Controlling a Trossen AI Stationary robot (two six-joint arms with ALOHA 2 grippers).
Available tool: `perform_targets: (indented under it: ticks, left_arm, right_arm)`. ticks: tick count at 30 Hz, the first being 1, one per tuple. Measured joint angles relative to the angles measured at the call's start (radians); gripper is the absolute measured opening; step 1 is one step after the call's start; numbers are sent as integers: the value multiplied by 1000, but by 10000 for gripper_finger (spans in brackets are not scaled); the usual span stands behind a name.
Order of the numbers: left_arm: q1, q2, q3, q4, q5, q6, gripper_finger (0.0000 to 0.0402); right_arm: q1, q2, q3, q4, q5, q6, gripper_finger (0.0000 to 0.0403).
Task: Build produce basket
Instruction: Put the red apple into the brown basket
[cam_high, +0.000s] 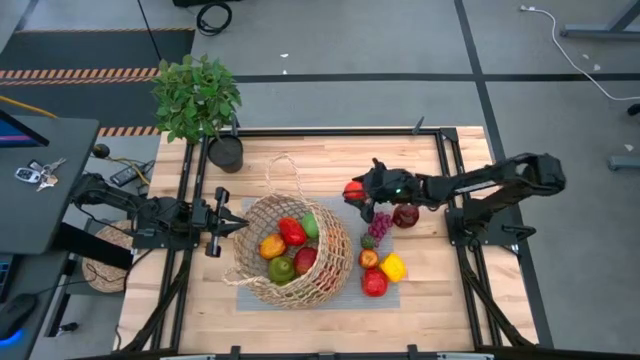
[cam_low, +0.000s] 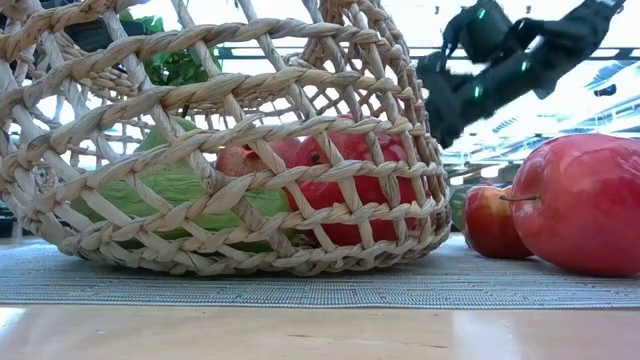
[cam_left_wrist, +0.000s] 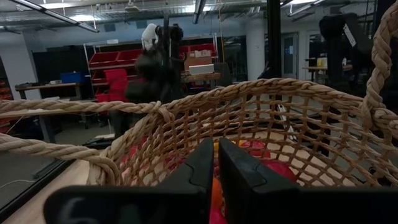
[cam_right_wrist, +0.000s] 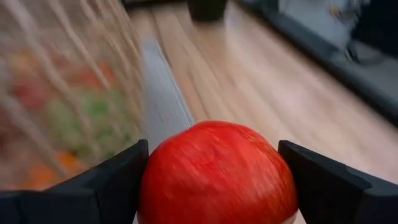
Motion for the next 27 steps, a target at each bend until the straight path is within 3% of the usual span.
perform_targets:
  ticks: [3, 7, 12, 16, 27]
  left_arm:
    - [0, 0, 0, 0, 0, 0, 36]
    - [0, 0, 0, 0, 0, 0, 32]
    - [0, 0, 0, 0, 0, 0, 28]
    - [0, 0, 0, 0, 0, 0, 33]
    - [0, 0, 0, 0, 0, 0, 28]
  right_arm:
    - [17, -98, 3, 63, -56, 3, 347]
    - [54, -193, 5, 215, -214, -4, 349]
    - [120, -215, 5, 446, -423, -43, 349]
    - [162, -203, 6, 588, -519, -53, 349]
    - [197, -203, 6, 616, -503, -55, 350]
